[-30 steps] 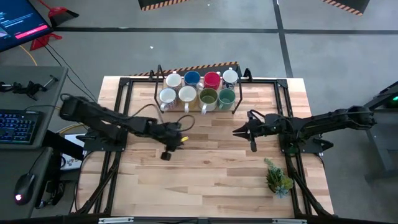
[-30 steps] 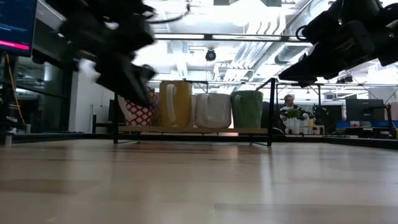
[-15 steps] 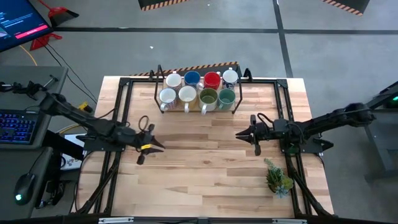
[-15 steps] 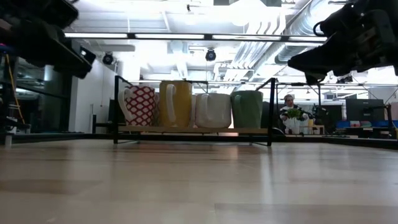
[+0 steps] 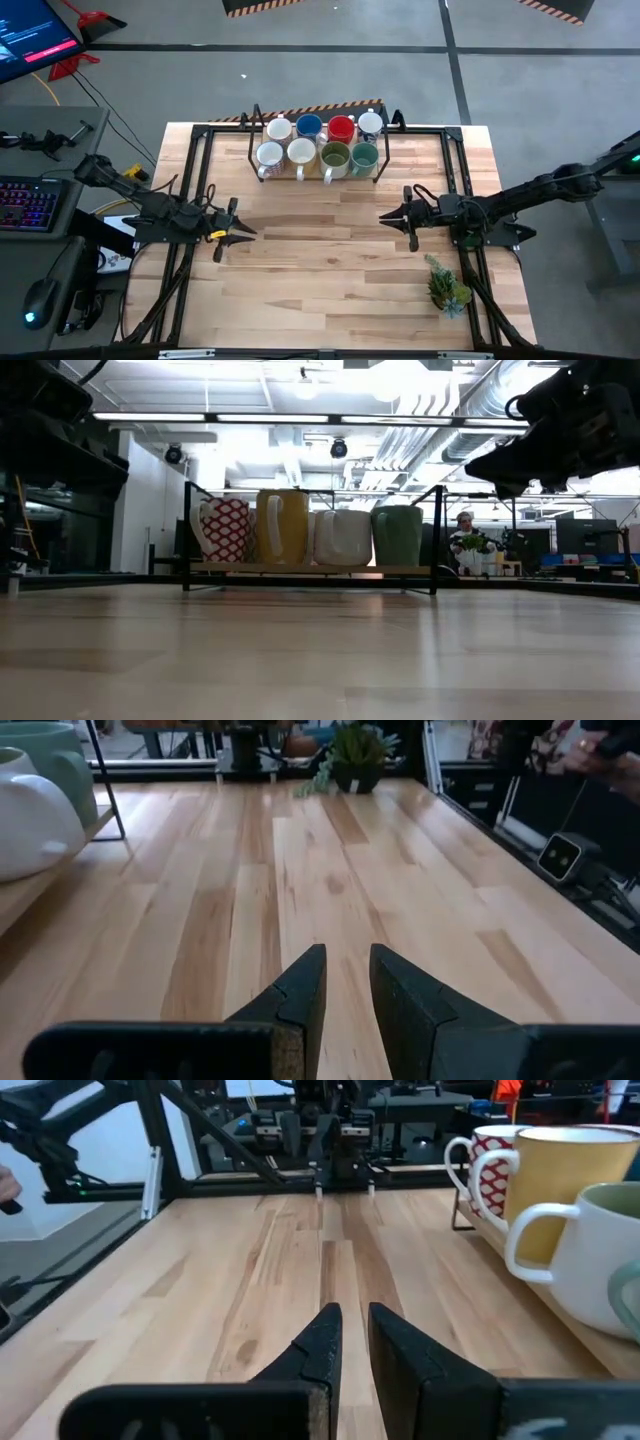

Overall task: Place coffee mugs
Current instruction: Return to Home Position

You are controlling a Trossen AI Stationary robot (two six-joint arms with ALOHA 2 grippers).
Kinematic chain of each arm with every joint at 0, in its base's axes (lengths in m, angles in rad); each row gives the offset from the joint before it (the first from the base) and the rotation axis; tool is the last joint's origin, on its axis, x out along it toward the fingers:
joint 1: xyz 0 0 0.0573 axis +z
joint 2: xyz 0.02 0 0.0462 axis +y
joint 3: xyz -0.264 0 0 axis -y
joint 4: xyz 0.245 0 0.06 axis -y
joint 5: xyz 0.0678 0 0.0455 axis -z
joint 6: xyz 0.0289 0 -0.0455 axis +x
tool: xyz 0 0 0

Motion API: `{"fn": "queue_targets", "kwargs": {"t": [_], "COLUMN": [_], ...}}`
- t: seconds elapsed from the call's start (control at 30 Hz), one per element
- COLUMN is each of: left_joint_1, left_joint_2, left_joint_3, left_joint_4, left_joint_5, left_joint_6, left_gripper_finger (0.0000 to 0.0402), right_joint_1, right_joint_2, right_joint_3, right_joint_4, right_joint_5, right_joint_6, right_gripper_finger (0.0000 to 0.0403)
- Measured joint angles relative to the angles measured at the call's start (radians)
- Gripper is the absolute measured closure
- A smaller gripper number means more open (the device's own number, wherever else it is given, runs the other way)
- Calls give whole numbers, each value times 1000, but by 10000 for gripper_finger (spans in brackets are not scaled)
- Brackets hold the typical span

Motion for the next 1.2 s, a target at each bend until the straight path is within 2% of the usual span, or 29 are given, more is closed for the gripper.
{"fn": "queue_targets", "kwargs": {"t": [0.3,0.4,0.63,0.8,0.97,1.2], "left_joint_1": [10,35,110,159,237,288], "left_joint_2": [-58,-58,-58,-58,-59,-55], "left_joint_3": [-16,-16,-16,-16,-15,-15], "left_joint_4": [61,85,95,156,169,100], "left_joint_5": [-8,-10,5,10,105,34], "left_joint_6": [63,93,69,201,273,294], "left_gripper_finger": [332,332,333,333,333,332], "right_joint_1": [0,-1,-2,-21,-30,-30], "right_joint_2": [0,1,-19,-23,-23,-23], "right_joint_3": [-12,-59,-59,-59,-59,-60], "right_joint_4": [-6,42,44,43,45,2], "right_joint_5": [6,0,-42,-31,-73,-69], "right_joint_6": [-39,-39,-97,-137,-144,-140], "right_gripper_finger": [368,368,368,368,368,368]}}
